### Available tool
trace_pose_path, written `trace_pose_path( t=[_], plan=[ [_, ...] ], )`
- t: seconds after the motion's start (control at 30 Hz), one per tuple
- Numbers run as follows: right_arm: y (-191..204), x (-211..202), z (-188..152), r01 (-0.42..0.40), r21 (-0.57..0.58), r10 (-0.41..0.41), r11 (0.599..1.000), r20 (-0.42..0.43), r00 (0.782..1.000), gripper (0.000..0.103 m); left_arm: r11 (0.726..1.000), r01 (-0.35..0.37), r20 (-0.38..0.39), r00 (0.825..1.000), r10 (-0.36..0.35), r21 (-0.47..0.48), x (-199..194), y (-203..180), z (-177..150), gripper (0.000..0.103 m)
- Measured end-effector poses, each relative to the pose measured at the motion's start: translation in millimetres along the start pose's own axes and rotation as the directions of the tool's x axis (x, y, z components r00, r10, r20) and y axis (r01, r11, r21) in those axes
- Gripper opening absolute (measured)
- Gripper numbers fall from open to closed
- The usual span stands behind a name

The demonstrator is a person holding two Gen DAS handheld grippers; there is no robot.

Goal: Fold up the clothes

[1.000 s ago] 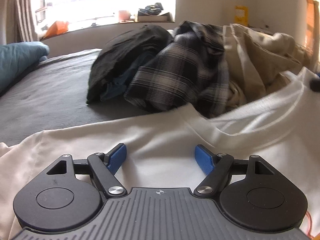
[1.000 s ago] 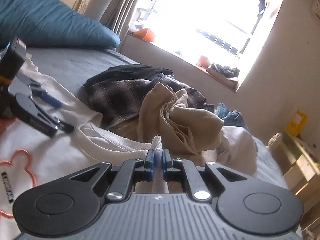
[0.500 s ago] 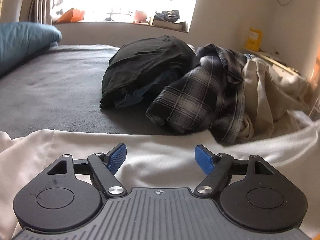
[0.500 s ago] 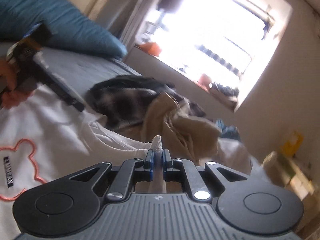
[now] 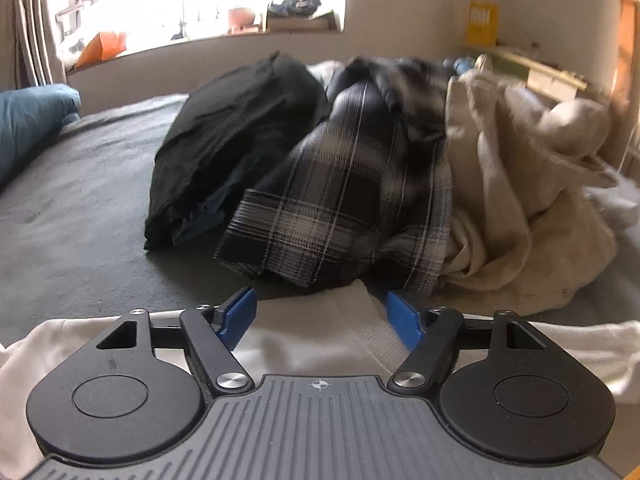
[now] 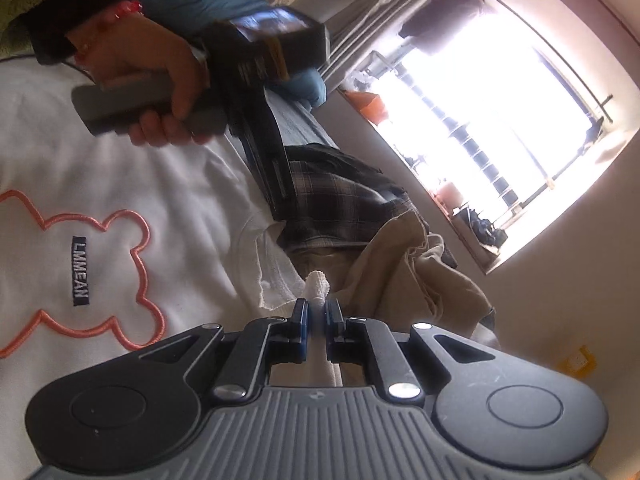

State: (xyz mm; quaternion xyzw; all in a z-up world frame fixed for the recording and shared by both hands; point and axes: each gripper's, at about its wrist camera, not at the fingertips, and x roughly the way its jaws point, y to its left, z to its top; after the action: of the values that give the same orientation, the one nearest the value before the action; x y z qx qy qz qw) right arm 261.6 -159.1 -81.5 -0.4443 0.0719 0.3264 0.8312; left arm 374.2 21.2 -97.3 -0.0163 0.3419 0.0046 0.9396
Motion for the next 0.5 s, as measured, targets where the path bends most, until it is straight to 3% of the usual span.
trace_pose_path(
  t=[0.13, 0.23, 0.33, 0.4, 0.5],
  plan=[
    [4.4, -1.9, -0.2, 0.001, 0.006, -0.001, 1.000, -0.007, 1.000, 0.008, 1.000, -0.014, -0.040, 0.999, 0.014, 0.001, 11.4, -6.2, 3.9, 0.063],
    [5.4, -3.4, -0.7, 0.004, 0.026, -0.004, 1.000, -0.009, 1.000, 0.008, 0.998, -0.053, -0.069, 0.996, 0.054, 0.026, 17.8, -12.0, 1.8, 0.043],
    [4.7, -4.2, -1.1, 0.007, 0.043, -0.006, 0.999, -0.012, 1.000, 0.008, 0.997, -0.074, -0.053, 0.996, 0.074, 0.005, 14.7, -10.2, 0.1, 0.009],
    [4.3, -4.7, -1.7, 0.016, 0.044, -0.015, 0.999, -0.016, 1.000, 0.008, 0.996, -0.081, -0.029, 0.996, 0.080, -0.023, 9.7, -7.1, -0.4, 0.005],
    [2.6, -6.4, -4.0, 0.042, 0.052, -0.041, 0.998, -0.025, 0.999, 0.008, 0.993, -0.076, 0.072, 0.994, 0.082, -0.085, -16.1, 1.3, -7.2, 0.004]
  ],
)
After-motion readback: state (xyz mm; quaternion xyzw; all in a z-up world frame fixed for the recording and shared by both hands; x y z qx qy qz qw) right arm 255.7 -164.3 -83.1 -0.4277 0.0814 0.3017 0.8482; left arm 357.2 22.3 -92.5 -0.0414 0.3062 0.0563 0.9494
